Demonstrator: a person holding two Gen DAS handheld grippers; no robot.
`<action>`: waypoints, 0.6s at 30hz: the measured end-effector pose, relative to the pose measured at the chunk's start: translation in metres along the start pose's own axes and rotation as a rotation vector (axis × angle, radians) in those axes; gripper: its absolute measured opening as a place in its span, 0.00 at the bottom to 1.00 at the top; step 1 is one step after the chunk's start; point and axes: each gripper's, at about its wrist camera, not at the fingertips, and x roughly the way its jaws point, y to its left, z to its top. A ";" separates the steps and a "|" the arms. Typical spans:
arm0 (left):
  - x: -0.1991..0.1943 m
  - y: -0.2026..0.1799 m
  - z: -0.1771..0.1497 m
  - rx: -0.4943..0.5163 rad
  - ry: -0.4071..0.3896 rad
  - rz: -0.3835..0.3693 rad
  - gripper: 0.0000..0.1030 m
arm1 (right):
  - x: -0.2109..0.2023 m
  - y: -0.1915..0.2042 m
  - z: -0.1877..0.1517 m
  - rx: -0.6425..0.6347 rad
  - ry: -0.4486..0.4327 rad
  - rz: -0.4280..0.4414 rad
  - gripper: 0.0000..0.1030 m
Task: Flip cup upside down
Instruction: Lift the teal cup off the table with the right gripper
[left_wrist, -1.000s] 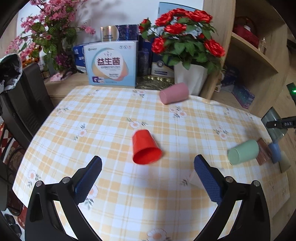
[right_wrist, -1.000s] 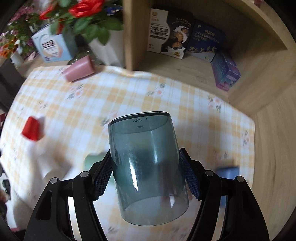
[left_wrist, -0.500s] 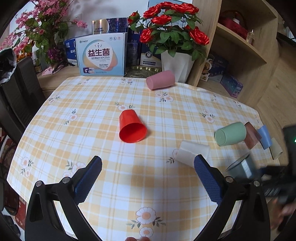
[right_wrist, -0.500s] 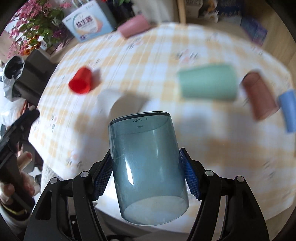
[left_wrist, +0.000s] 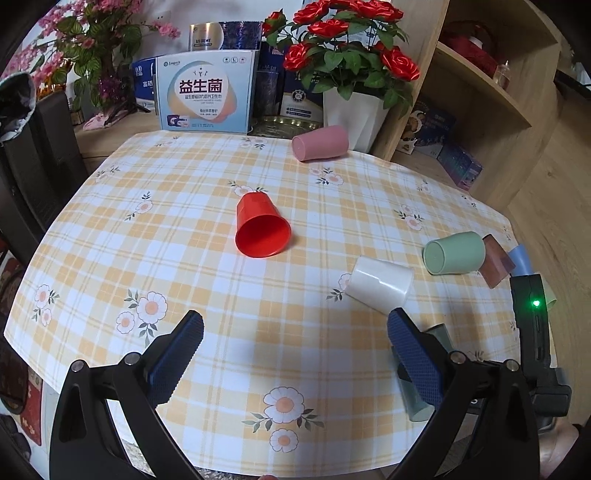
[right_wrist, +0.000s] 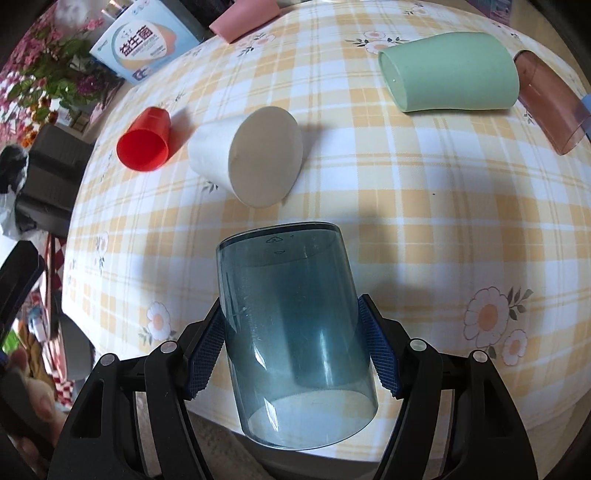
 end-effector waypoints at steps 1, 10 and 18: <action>0.000 -0.001 0.000 -0.002 0.000 0.003 0.94 | 0.000 0.001 0.001 0.001 -0.006 -0.001 0.66; 0.002 0.008 0.003 -0.041 0.006 0.047 0.94 | 0.011 0.011 0.006 0.022 -0.027 0.032 0.66; 0.000 0.008 0.004 -0.047 0.006 0.044 0.94 | 0.003 0.015 0.005 -0.018 -0.032 0.078 0.67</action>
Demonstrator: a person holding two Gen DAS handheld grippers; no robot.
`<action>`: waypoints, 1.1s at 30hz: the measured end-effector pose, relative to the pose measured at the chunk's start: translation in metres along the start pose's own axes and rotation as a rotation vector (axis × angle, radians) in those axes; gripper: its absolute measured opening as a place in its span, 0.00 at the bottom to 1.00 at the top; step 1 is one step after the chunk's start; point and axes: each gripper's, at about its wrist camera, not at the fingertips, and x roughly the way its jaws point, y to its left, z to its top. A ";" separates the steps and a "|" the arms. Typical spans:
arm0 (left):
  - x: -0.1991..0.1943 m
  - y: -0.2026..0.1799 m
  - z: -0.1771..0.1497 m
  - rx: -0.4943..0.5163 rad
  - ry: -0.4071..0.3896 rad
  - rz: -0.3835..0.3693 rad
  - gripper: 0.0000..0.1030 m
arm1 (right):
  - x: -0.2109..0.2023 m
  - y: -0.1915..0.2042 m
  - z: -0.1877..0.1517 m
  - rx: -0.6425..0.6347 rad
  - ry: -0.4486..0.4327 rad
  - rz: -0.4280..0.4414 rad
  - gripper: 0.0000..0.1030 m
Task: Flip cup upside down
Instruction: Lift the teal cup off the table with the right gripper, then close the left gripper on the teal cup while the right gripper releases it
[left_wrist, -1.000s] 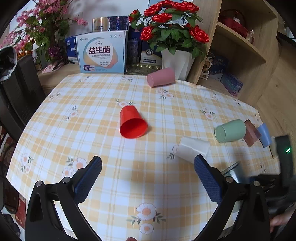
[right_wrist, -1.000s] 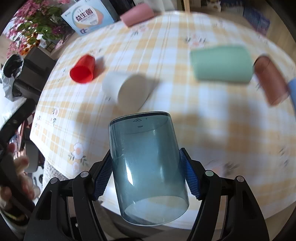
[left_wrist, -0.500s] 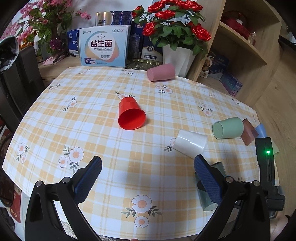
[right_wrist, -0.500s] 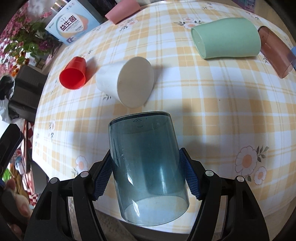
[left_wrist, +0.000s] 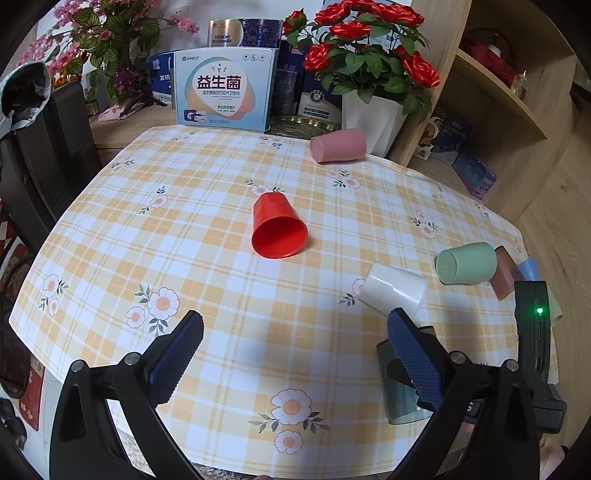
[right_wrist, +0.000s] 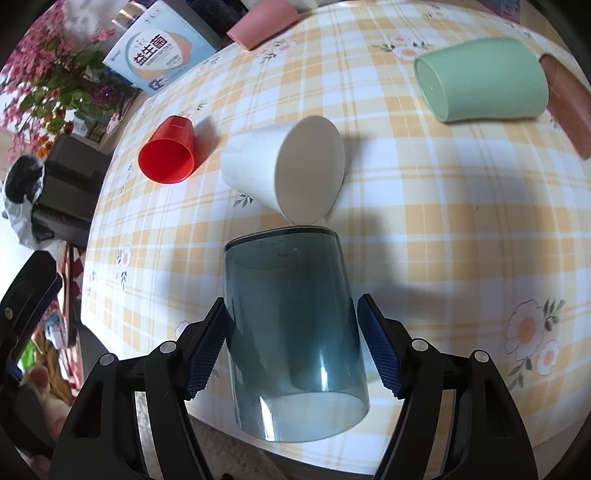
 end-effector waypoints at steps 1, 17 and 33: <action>0.000 -0.001 0.001 0.001 0.000 -0.001 0.94 | -0.004 0.001 0.000 -0.013 -0.009 -0.001 0.68; -0.006 -0.028 0.002 0.035 0.033 -0.038 0.94 | -0.094 -0.040 -0.009 -0.045 -0.297 0.006 0.86; 0.032 -0.078 -0.005 0.115 0.221 -0.088 0.83 | -0.132 -0.106 -0.012 0.009 -0.406 -0.075 0.86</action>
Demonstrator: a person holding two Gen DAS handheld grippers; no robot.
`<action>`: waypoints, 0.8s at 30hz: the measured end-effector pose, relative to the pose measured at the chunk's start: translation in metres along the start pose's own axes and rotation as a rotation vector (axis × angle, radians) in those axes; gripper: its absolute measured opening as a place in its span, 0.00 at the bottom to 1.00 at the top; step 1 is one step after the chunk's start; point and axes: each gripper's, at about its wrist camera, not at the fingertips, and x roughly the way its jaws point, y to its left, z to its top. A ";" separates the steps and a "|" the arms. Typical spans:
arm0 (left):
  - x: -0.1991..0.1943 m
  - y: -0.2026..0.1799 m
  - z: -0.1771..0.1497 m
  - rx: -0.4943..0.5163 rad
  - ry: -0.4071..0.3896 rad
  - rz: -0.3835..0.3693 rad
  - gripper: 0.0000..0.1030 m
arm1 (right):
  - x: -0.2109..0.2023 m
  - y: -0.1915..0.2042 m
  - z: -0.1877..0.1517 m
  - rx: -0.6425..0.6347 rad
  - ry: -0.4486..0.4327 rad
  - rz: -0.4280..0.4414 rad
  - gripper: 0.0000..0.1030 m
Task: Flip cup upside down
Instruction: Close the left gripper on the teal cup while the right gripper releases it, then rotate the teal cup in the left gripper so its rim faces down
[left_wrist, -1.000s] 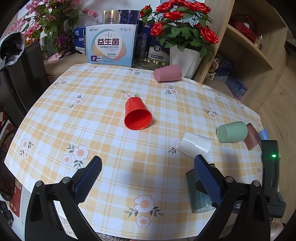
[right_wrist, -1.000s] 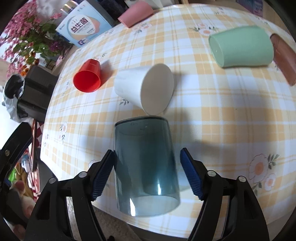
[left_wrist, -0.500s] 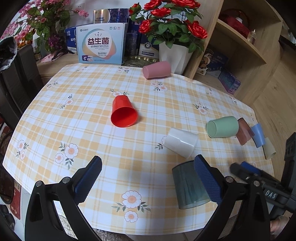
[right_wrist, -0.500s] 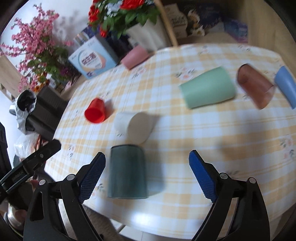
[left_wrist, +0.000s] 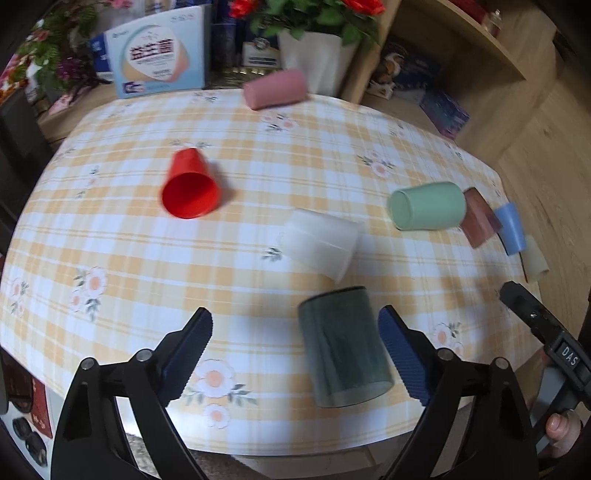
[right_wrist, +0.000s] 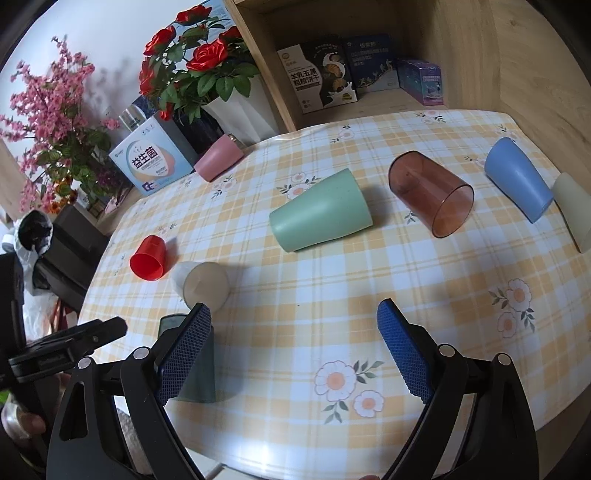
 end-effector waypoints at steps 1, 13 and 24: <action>0.002 -0.006 0.002 0.012 0.006 -0.003 0.82 | 0.001 -0.002 0.000 0.001 0.001 -0.010 0.86; 0.065 -0.017 0.016 -0.158 0.266 -0.076 0.81 | 0.006 -0.024 -0.002 0.017 0.016 -0.066 0.86; 0.104 -0.007 0.015 -0.265 0.413 -0.081 0.68 | 0.010 -0.040 -0.006 0.051 0.027 -0.077 0.86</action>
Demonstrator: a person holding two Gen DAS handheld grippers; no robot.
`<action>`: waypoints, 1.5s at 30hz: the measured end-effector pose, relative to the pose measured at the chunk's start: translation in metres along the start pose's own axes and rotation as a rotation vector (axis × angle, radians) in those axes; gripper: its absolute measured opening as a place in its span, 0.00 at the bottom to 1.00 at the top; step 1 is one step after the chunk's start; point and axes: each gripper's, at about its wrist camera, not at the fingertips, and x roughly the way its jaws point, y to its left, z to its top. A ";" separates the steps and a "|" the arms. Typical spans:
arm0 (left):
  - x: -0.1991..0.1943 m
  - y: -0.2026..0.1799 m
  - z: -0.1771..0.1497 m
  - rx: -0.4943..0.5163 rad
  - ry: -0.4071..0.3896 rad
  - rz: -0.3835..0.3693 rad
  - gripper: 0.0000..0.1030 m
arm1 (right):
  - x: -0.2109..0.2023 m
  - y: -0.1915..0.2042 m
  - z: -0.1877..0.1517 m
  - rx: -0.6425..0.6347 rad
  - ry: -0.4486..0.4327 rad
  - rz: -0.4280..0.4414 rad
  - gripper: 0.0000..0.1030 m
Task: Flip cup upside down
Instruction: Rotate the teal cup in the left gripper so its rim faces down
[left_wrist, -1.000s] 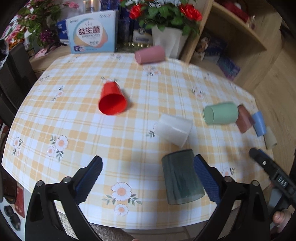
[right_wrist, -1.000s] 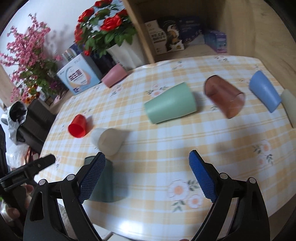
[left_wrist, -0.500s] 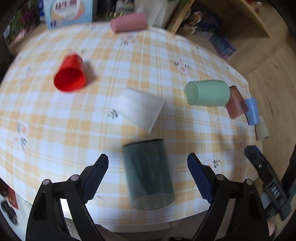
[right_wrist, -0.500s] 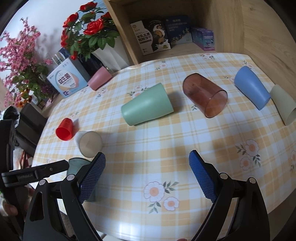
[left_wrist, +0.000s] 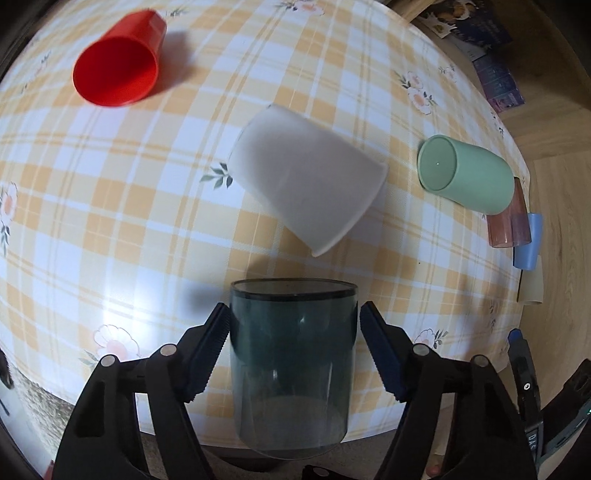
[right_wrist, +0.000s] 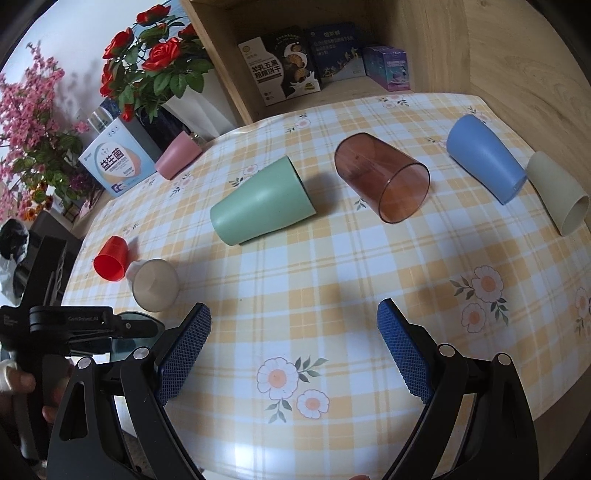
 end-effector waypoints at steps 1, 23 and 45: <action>0.001 0.000 0.000 0.001 0.002 0.001 0.68 | 0.001 0.000 0.000 0.002 0.002 0.000 0.86; -0.058 0.041 -0.048 0.086 -0.166 -0.076 0.61 | 0.006 0.006 -0.007 0.002 0.030 0.008 0.86; -0.087 0.093 -0.005 0.051 -0.523 0.116 0.62 | 0.006 0.020 -0.009 -0.022 0.071 0.005 0.86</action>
